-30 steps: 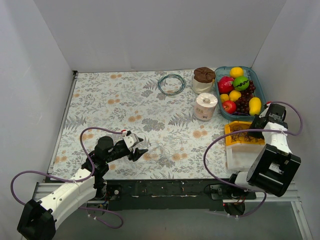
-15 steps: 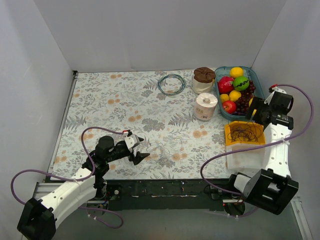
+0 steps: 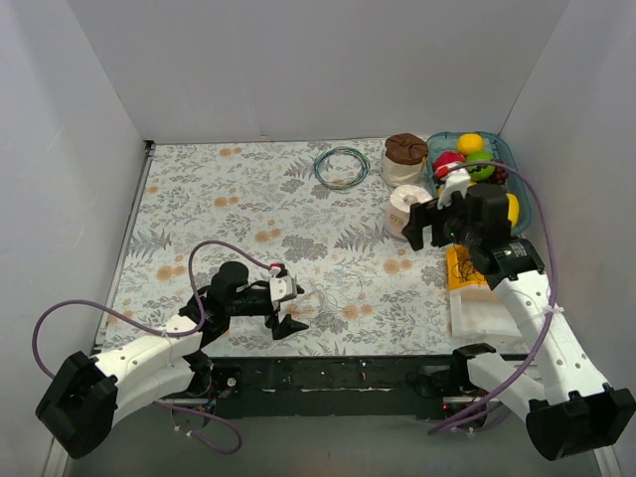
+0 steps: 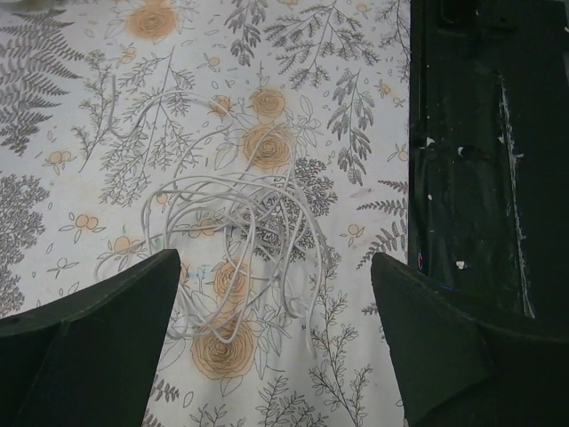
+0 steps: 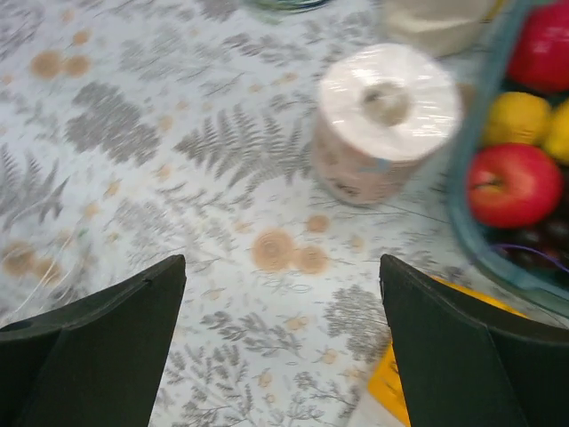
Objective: Untangle the cables
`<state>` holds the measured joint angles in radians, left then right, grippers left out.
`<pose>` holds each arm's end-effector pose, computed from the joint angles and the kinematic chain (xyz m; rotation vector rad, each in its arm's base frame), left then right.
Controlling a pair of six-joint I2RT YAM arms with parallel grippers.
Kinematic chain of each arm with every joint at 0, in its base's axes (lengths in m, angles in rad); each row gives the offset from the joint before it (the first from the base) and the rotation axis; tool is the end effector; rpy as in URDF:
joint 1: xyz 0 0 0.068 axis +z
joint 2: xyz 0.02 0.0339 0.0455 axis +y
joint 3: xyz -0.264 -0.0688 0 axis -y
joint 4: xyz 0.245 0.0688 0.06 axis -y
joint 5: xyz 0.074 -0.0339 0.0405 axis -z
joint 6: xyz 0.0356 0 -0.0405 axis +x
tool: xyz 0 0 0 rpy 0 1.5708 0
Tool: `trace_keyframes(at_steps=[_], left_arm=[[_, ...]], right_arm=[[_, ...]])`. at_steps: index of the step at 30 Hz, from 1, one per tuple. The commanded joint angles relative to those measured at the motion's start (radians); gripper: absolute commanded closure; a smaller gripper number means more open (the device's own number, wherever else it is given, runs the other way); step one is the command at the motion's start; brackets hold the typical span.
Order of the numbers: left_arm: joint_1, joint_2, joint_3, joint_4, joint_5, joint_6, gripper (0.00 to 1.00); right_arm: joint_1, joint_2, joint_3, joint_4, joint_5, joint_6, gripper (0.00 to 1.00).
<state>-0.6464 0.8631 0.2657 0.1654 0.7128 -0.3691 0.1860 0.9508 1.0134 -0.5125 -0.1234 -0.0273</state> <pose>0.1268 -0.1248 0.1836 0.7846 2.0074 -1.3346 0.2015 0.0424 0.3560 -0.2933 2.0029 0.2252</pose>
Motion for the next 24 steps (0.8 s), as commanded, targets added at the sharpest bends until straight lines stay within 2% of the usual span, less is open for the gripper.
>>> trace_keyframes(at_steps=[1,6,7,9,10,11,15,16,20,24], left_arm=[[-0.045,0.068,0.047,-0.001,0.02,0.117,0.19],[-0.088,0.119,0.044,-0.009,0.019,0.165,0.46],[-0.09,0.12,0.047,-0.009,0.017,0.167,0.62],[-0.09,0.122,0.05,-0.023,0.013,0.174,0.79],[-0.09,0.119,0.055,-0.042,0.004,0.179,0.97],[-0.09,0.114,0.061,-0.055,0.001,0.186,1.0],[-0.09,0.076,0.121,-0.121,-0.013,0.144,1.0],[-0.09,0.057,0.145,-0.157,-0.01,0.131,1.0],[-0.087,0.025,0.283,-0.294,0.046,0.114,1.0],[-0.087,-0.021,0.319,-0.369,0.085,0.151,1.0]], right_arm=[[0.212,-0.003,-0.088,0.072,-0.145,-0.02,0.03],[0.435,0.035,-0.205,0.176,-0.191,0.001,0.02],[0.499,0.042,-0.251,0.202,-0.2,0.016,0.02],[0.565,0.06,-0.285,0.282,-0.208,0.02,0.02],[0.625,0.065,-0.298,0.304,-0.211,0.015,0.02],[0.651,0.071,-0.32,0.331,-0.214,0.004,0.03],[0.739,0.118,-0.352,0.437,-0.216,-0.029,0.11],[0.759,0.131,-0.348,0.446,-0.214,-0.034,0.15],[0.79,0.17,-0.302,0.442,-0.209,-0.057,0.22],[0.79,0.161,-0.277,0.454,-0.197,-0.082,0.3]])
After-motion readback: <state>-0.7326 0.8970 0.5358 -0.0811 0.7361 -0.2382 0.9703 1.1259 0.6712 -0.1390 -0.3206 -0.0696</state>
